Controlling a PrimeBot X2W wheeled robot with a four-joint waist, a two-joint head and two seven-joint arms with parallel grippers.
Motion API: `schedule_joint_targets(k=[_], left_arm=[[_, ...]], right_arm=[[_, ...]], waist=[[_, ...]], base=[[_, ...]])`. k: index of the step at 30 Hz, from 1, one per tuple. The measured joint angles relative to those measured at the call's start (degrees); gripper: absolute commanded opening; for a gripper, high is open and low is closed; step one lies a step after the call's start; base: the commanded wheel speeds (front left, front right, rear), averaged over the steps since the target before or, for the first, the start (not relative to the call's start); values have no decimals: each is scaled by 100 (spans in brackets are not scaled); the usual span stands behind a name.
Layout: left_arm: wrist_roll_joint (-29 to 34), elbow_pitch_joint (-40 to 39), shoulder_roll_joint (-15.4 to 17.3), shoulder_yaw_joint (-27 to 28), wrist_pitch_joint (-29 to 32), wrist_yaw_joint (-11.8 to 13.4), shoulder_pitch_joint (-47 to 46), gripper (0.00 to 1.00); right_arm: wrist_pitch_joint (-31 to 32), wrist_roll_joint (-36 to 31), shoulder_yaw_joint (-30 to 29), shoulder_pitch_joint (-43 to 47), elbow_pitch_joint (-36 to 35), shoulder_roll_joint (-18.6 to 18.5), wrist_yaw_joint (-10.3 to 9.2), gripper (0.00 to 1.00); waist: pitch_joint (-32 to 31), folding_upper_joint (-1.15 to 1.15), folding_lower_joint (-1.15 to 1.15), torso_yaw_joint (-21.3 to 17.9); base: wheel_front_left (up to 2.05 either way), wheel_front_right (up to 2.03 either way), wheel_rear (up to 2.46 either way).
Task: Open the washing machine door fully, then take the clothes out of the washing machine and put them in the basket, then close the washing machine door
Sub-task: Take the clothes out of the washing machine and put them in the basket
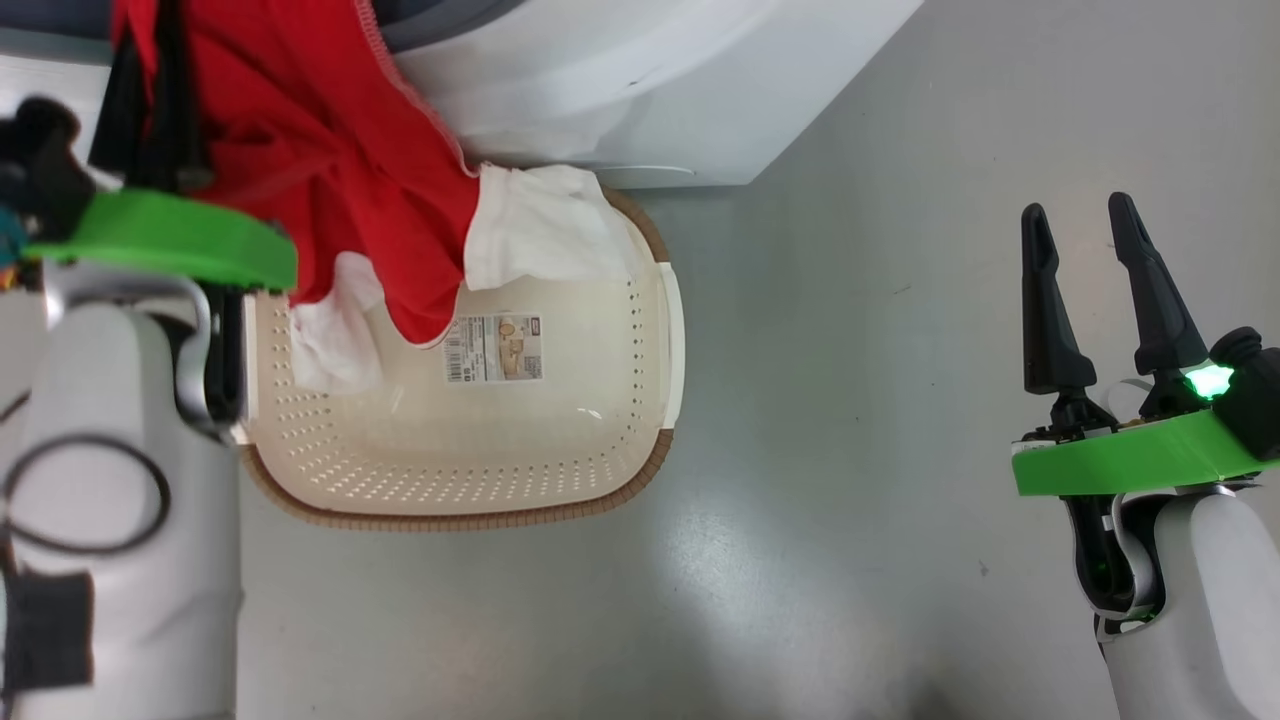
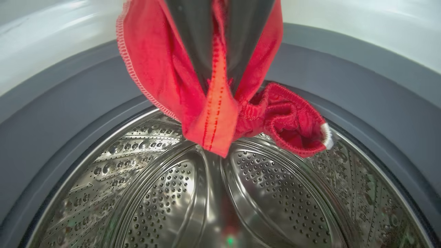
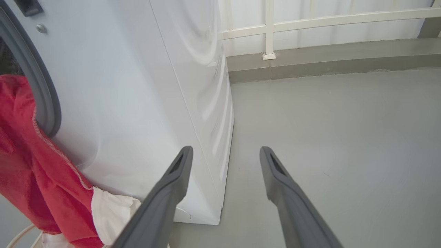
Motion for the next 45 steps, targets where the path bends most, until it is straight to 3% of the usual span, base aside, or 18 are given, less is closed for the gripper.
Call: schedule_joint_targets(k=[10,17,31,45], left_arm=[[-62,-1695,-179,37,-1,-51,1485,0],[-442,-1892,-189,-207,0,-44,2292,0],[-815,-959,-180,-931,0,85,2616,0],[-471,1009,-182,-948,7,-52,1312,0]], right_arm=[[0,0,4,4,9,0,0,100],[0,0,21,6,15,0,0,100],[0,0,63,7,18,0,0,100],[0,18,71,-15,-76,0,0,100]], waist=[[-128,0,0,44],[-153,0,0,49],[-99,0,0,-15],[369,0,0,-156]], base=[[0,0,0],[0,0,0],[0,0,0],[0,0,0]])
